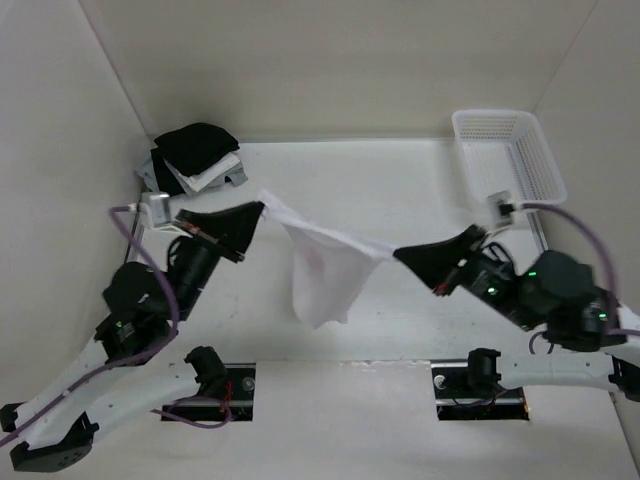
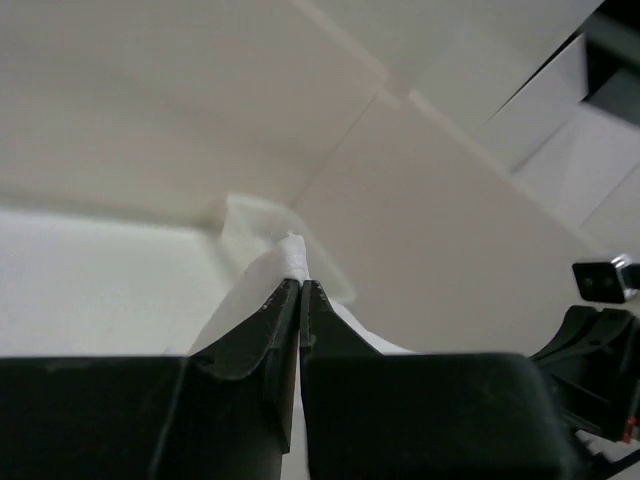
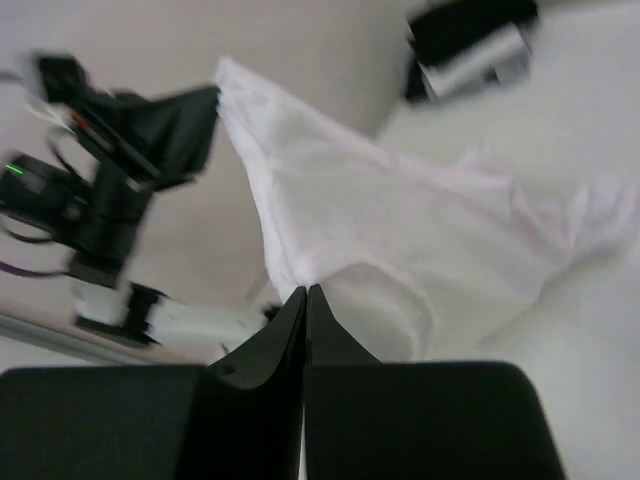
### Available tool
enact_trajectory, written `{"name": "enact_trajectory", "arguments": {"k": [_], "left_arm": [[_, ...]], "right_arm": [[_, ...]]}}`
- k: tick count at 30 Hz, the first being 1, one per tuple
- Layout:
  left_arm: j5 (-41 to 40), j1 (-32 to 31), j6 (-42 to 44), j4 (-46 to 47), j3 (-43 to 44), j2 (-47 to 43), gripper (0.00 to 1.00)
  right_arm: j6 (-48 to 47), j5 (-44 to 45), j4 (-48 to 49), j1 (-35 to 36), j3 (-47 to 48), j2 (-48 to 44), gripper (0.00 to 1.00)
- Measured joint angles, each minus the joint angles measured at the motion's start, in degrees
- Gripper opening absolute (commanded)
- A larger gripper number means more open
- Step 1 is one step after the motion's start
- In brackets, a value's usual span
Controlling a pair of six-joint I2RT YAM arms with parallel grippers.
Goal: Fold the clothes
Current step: Flatten the tank top out
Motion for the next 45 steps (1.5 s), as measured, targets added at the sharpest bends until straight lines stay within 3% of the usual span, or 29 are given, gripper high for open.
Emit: {"name": "enact_trajectory", "arguments": {"k": [1, 7, 12, 16, 20, 21, 24, 26, 28, 29, 31, 32, 34, 36, 39, 41, 42, 45], "left_arm": [[0.0, 0.0, 1.1, 1.7, 3.3, 0.8, 0.00], [0.5, -2.5, 7.3, 8.8, 18.3, 6.3, 0.00], [-1.0, -1.8, 11.8, 11.4, 20.2, 8.7, 0.01], [-3.1, 2.6, 14.0, 16.0, 15.4, 10.3, 0.01], [-2.4, 13.2, 12.8, 20.2, 7.4, 16.9, 0.01], [0.3, 19.6, 10.5, 21.7, 4.9, 22.5, 0.01], [6.3, 28.7, 5.9, 22.5, 4.9, 35.2, 0.01], [10.9, 35.9, 2.4, 23.0, 11.3, 50.7, 0.03], [13.5, 39.0, 0.5, 21.8, 16.6, 61.5, 0.09], [14.4, 40.0, -0.1, 18.2, 21.6, 68.2, 0.24], [14.8, 40.3, 0.0, 16.2, 26.1, 73.0, 0.33], [15.2, 40.3, -0.4, 14.3, 30.1, 75.5, 0.34], [15.5, 40.1, -0.7, 13.7, 32.2, 75.3, 0.34], [15.0, 39.6, -1.3, 13.4, 30.6, 72.1, 0.31], [11.0, 37.2, -3.1, 18.6, 13.1, 58.8, 0.27], [8.0, 33.6, -4.3, 19.5, 0.8, 50.0, 0.26], [6.2, 30.6, -4.9, 18.8, -7.2, 45.6, 0.27], [4.3, 27.4, -5.1, 16.3, -15.0, 42.0, 0.34]], "right_arm": [[-3.6, 1.9, 0.2, 1.2, 7.2, 1.1, 0.00], [-16.3, 5.9, -0.8, 4.6, 29.4, 9.6, 0.00], [-21.6, 6.7, -0.2, 3.0, 30.3, 13.6, 0.01], [-21.4, 1.7, 0.5, -9.3, 23.4, 14.6, 0.00], [-16.5, -11.4, 7.8, -32.8, 10.6, 19.4, 0.00], [-15.4, -14.2, 9.1, -36.8, 8.9, 21.8, 0.00], [-12.9, -21.0, 12.1, -45.3, 7.6, 33.2, 0.00], [-11.9, -24.3, 12.9, -49.6, 11.5, 42.9, 0.00], [-11.2, -26.8, 12.6, -53.3, 17.9, 52.6, 0.01], [-10.7, -27.9, 11.5, -55.2, 23.5, 58.4, 0.13], [-9.7, -28.3, 11.1, -58.4, 32.7, 66.5, 0.35], [-9.7, -28.3, 9.9, -59.5, 35.9, 68.7, 0.40], [-9.3, -28.3, 10.4, -62.0, 39.8, 71.4, 0.41], [-9.3, -27.8, 11.7, -62.5, 36.4, 69.4, 0.35], [-8.6, -27.1, 16.9, -58.9, 19.5, 60.0, 0.10], [-7.7, -26.8, 20.5, -54.4, 7.1, 53.2, 0.02], [-7.0, -26.8, 21.2, -50.9, -1.3, 48.7, 0.02], [-4.6, -26.4, 24.7, -43.4, -17.4, 41.6, 0.16]]}}
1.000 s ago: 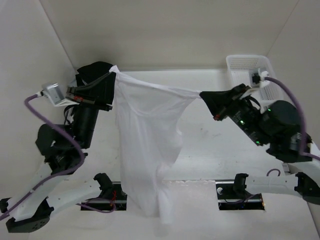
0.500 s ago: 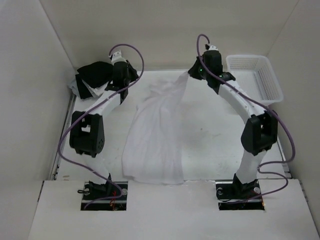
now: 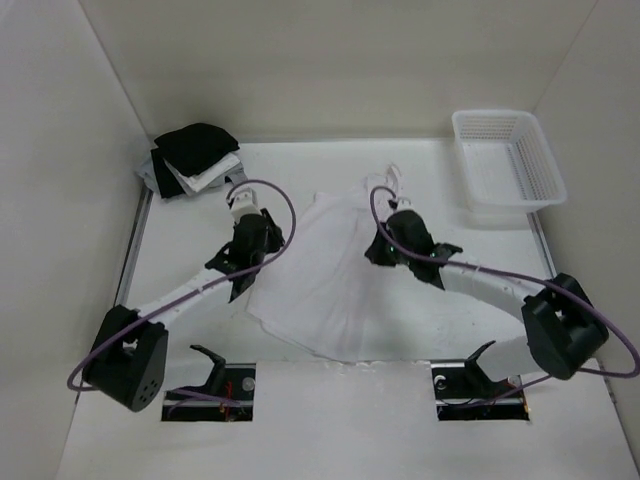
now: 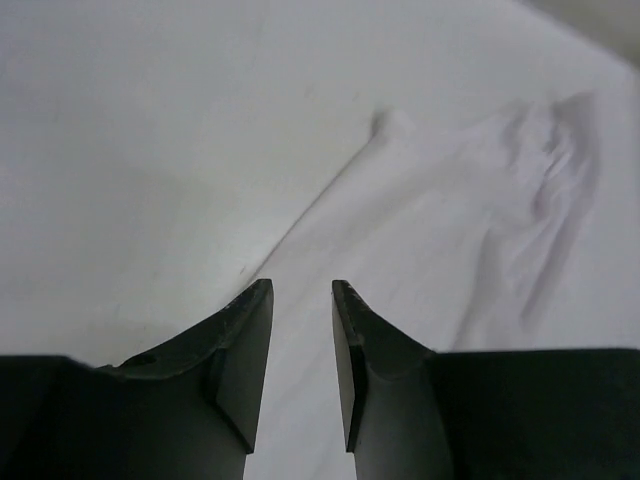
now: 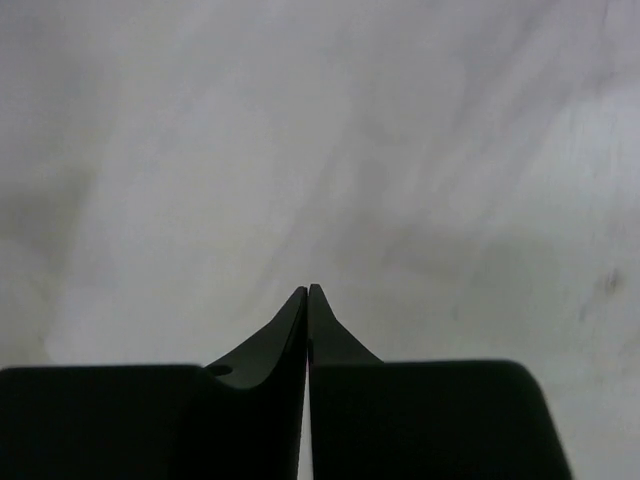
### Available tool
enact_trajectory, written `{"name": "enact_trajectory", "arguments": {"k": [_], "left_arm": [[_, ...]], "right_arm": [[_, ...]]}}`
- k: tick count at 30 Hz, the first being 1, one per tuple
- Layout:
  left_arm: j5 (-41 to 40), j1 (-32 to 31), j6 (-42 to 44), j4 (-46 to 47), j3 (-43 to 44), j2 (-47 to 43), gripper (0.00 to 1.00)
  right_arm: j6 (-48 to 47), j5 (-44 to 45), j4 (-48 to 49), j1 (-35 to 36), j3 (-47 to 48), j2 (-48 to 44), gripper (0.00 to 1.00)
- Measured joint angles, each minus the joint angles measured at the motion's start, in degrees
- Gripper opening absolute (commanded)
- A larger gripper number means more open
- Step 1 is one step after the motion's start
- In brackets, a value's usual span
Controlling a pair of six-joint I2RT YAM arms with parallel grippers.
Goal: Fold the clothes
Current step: Flatten the tank top out
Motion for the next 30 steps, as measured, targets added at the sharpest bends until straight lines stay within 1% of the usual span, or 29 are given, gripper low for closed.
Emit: {"name": "enact_trajectory", "arguments": {"k": [1, 3, 5, 7, 9, 11, 14, 15, 16, 17, 18, 20, 22, 24, 25, 26, 28, 29, 30], "left_arm": [[-0.8, -0.9, 0.0, -2.3, -2.9, -2.2, 0.38], [-2.1, -2.8, -0.2, -8.3, -8.0, -8.3, 0.44], [-3.1, -3.4, -0.7, -12.8, -10.5, -13.4, 0.44], [-3.5, -3.5, -1.9, -15.3, -11.6, -16.0, 0.46], [-3.8, -3.6, -3.1, -16.5, -13.2, -17.6, 0.47], [-3.9, -3.5, -4.1, -18.0, -15.4, -18.4, 0.46], [-3.8, -3.4, -4.8, -19.9, -17.3, -17.2, 0.40], [-3.7, -3.4, -4.8, -20.2, -17.3, -16.5, 0.38], [-3.6, -3.4, -4.9, -20.1, -17.3, -15.8, 0.32], [-3.3, -3.4, -4.9, -20.1, -17.3, -15.0, 0.29], [-3.0, -3.4, -5.0, -20.1, -17.3, -14.4, 0.20], [-2.3, -3.5, -5.1, -20.1, -17.3, -12.7, 0.08], [-1.8, -3.7, -5.2, -20.0, -17.3, -11.7, 0.04], [-1.4, -4.3, -5.2, -20.5, -16.9, -11.3, 0.04], [-1.4, -4.9, -5.2, -21.1, -16.3, -11.4, 0.06], [-1.3, -5.7, -5.2, -21.6, -15.5, -11.6, 0.11], [-2.2, -8.0, -5.1, -23.5, -12.9, -12.9, 0.28], [-3.1, -9.5, -5.1, -24.4, -11.2, -14.1, 0.36], [-4.1, -10.7, -5.2, -25.1, -9.9, -15.0, 0.40]], "right_arm": [[1.1, 0.2, -0.3, 2.0, -4.5, -2.0, 0.26], [3.4, 1.7, -0.8, 5.6, -12.6, -5.6, 0.38], [6.2, 3.7, -0.9, 8.8, -18.8, -9.0, 0.41], [8.8, 5.1, -0.6, 10.6, -22.1, -11.0, 0.42], [10.6, 5.6, 0.5, 10.9, -23.3, -11.3, 0.42], [11.6, 6.0, 2.3, 10.7, -23.3, -10.6, 0.39], [12.3, 5.1, 6.4, 9.1, -20.7, -4.4, 0.09], [12.6, 4.8, 7.7, 8.3, -19.7, -2.2, 0.03], [12.8, 4.6, 9.1, 7.3, -18.5, -0.1, 0.00], [13.0, 4.6, 9.6, 6.5, -17.9, 0.9, 0.00], [13.0, 4.4, 10.0, 5.4, -17.4, 1.6, 0.00], [13.0, 4.8, 10.0, 2.6, -17.0, 1.8, 0.00], [12.5, 5.3, 9.6, -0.4, -16.4, 1.6, 0.00], [11.7, 5.9, 9.0, -3.5, -15.1, 1.5, 0.00], [11.2, 6.1, 8.7, -5.2, -14.1, 1.5, 0.01], [10.9, 6.3, 8.7, -6.3, -13.4, 1.5, 0.03], [10.3, 6.9, 8.8, -8.4, -12.2, 1.5, 0.13], [10.1, 7.4, 9.1, -9.5, -11.9, 1.5, 0.21], [10.0, 7.7, 9.4, -10.2, -11.8, 1.5, 0.27]]}}
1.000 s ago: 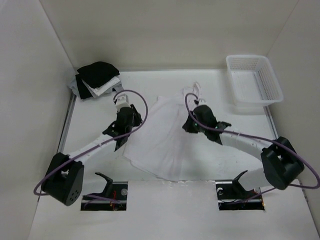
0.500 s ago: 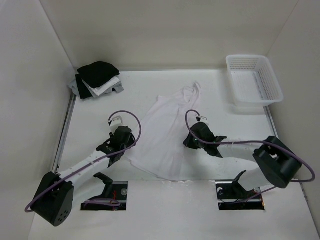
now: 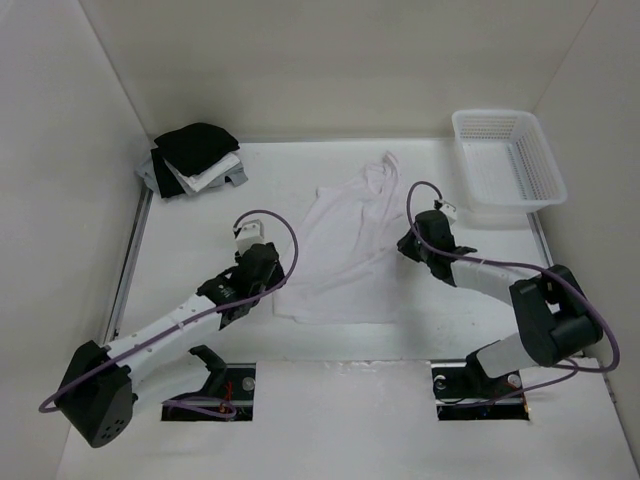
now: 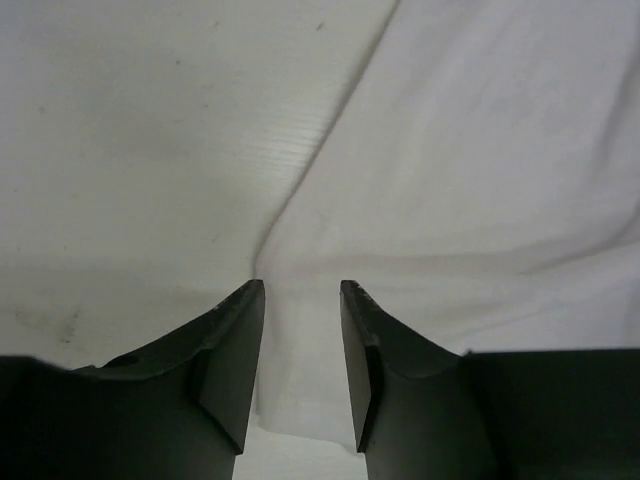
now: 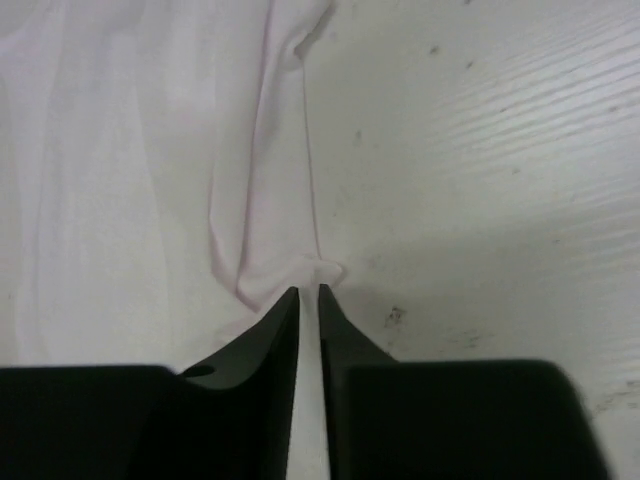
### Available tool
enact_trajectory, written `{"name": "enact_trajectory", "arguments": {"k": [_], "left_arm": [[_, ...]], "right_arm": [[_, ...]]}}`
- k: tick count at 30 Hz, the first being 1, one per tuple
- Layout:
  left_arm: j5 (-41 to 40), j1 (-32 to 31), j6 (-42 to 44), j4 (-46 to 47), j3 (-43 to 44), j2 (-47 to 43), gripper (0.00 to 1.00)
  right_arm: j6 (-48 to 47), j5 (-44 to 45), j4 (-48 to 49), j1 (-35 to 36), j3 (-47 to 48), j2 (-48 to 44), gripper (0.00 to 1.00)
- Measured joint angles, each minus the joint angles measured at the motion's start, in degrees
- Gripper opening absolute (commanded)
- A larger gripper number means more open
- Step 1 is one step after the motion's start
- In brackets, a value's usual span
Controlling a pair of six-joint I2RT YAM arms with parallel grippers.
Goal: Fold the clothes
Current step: Flatten the tank top out
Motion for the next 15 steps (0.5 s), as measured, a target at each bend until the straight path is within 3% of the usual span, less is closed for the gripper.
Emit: {"name": "enact_trajectory", "arguments": {"k": [2, 7, 13, 15], "left_arm": [[-1.8, -1.9, -0.2, -0.6, 2.1, -1.6, 0.41], [-4.6, -2.4, -3.0, -2.7, -0.4, -3.9, 0.37], [-1.3, -2.9, -7.5, -4.7, -5.3, -1.4, 0.38], [0.1, -3.8, -8.7, -4.6, -5.7, -0.1, 0.32]], "right_arm": [[-0.3, 0.4, 0.1, -0.9, -0.2, -0.1, 0.32], [-1.1, 0.6, 0.1, 1.1, -2.2, -4.3, 0.33], [-2.4, 0.6, -0.2, 6.8, -3.4, -10.3, 0.36], [-2.4, 0.5, 0.2, 7.3, -3.8, -10.3, 0.37]]}}
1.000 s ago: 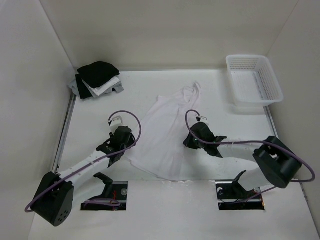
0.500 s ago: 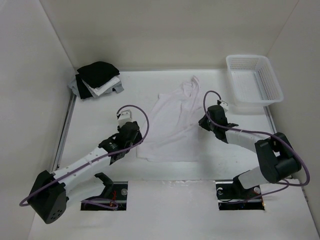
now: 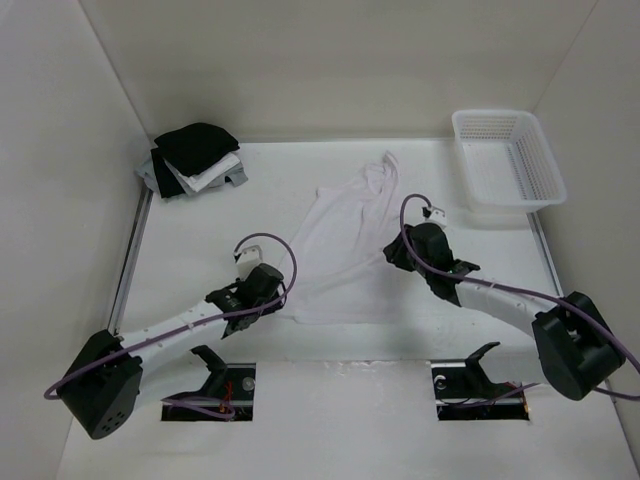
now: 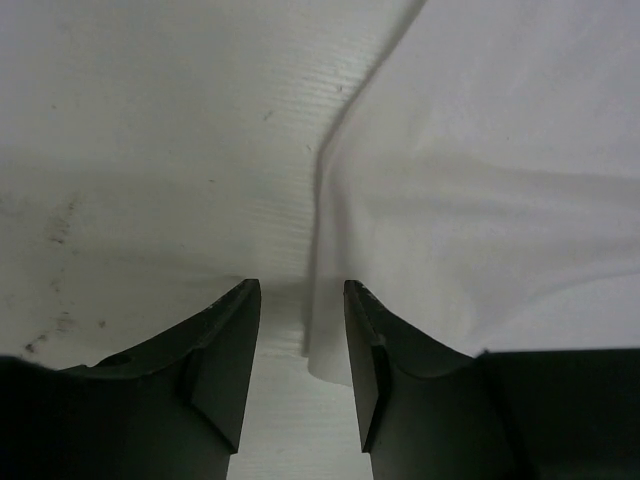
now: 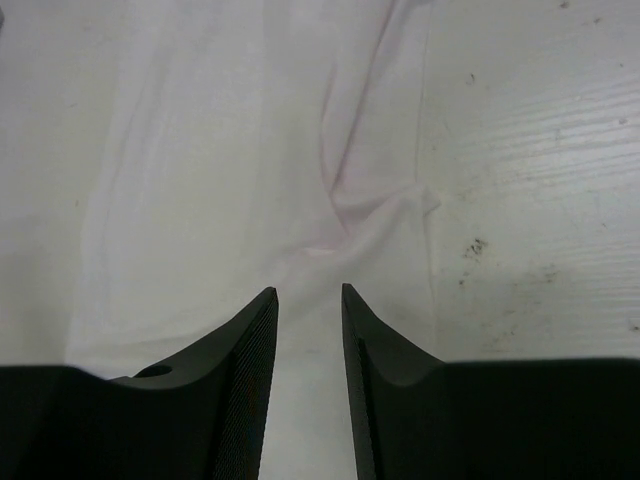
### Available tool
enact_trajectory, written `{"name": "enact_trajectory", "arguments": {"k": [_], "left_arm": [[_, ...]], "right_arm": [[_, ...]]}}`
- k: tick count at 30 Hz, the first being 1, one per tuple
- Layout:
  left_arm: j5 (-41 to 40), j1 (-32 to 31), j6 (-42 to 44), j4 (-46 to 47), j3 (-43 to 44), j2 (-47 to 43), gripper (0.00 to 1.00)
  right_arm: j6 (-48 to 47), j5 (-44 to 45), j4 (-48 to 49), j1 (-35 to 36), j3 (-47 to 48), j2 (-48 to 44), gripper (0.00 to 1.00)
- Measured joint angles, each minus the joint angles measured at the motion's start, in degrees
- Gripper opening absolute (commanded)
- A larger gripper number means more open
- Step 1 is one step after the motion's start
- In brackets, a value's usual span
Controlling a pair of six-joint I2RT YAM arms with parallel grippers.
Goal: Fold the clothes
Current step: Flatten the tank top out
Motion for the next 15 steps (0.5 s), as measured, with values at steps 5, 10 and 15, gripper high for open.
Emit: {"name": "enact_trajectory", "arguments": {"k": [5, 10, 15], "left_arm": [[1.9, -1.3, -1.6, 1.9, 0.4, 3.3, 0.00], [2.8, -1.0, -0.5, -8.9, 8.6, 1.1, 0.12], [1.2, -3.2, -0.1, -20.0, 25.1, -1.6, 0.42]], "right_arm": [[1.1, 0.2, 0.2, -1.5, -4.3, -0.4, 0.37], [2.2, 0.3, 0.7, -3.9, -7.4, -1.6, 0.38], [2.8, 0.2, 3.3, -5.5, -7.8, -0.1, 0.40]]}}
